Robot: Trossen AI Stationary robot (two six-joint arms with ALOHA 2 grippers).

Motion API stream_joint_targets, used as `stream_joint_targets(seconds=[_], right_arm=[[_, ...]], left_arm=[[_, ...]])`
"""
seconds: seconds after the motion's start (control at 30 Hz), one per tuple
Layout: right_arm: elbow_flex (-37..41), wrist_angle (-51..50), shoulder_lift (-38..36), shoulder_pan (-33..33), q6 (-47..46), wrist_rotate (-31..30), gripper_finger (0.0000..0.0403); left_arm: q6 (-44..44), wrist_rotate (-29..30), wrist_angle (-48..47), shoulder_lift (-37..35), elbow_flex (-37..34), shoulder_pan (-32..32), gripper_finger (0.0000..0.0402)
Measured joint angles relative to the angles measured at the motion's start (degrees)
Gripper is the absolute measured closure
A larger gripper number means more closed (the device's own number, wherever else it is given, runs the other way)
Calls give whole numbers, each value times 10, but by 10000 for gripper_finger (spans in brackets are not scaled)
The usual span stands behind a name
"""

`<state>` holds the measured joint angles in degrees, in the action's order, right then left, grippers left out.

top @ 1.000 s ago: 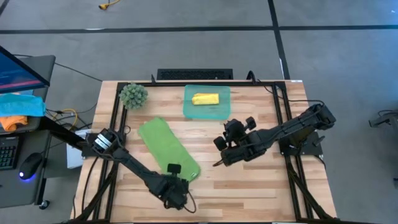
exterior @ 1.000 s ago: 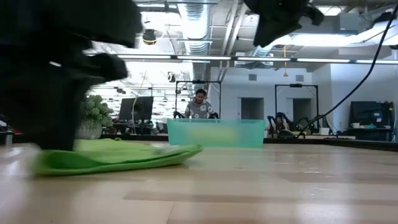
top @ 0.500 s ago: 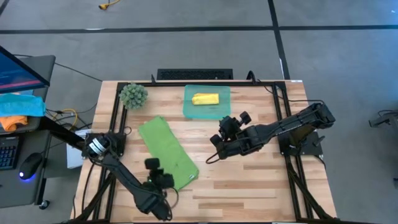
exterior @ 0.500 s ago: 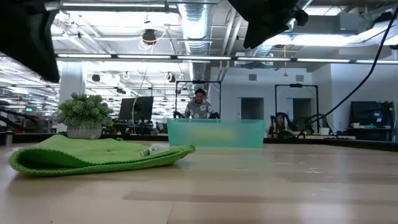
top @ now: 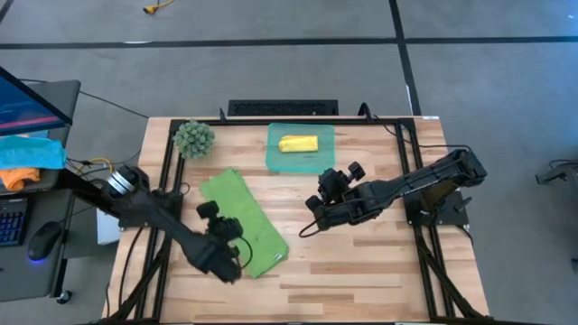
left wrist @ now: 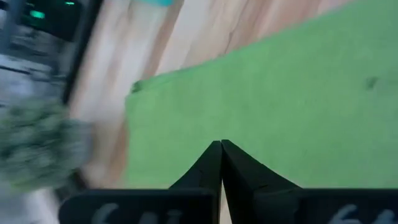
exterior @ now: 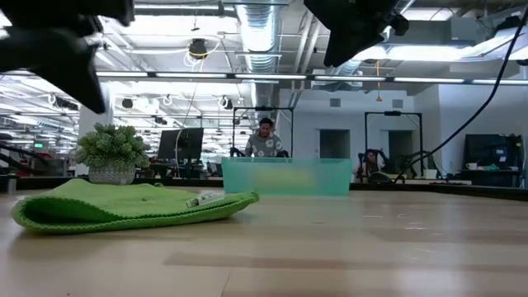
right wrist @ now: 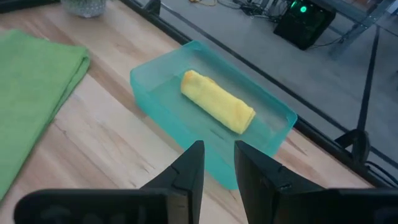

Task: Roll microfiber towels into tight, uniform cylinder then place into a basket
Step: Fold the green microfiber cloth

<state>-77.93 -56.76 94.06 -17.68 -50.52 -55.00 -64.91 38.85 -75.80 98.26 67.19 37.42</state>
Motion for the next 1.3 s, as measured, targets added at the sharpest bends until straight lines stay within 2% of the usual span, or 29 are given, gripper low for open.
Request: stream_joint_targets(seconds=[0.23,0.43,0.63,0.93,1.3], right_arm=[[0,6,0,-20,-5,11,291],[0,21,0,-33,-5,12,291],[0,29,0,-36,-12,12,291],[15,33,0,-65,-59,14,291],[27,36,0,-104,-115,16,291]], left_arm=[[47,5,240,-139,-168,-72,401],[67,-28,342,-182,-251,-150,401],[76,-53,418,-176,-287,-215,402],[84,-113,434,-165,-291,-301,402],[158,-145,495,-89,-288,-331,401]])
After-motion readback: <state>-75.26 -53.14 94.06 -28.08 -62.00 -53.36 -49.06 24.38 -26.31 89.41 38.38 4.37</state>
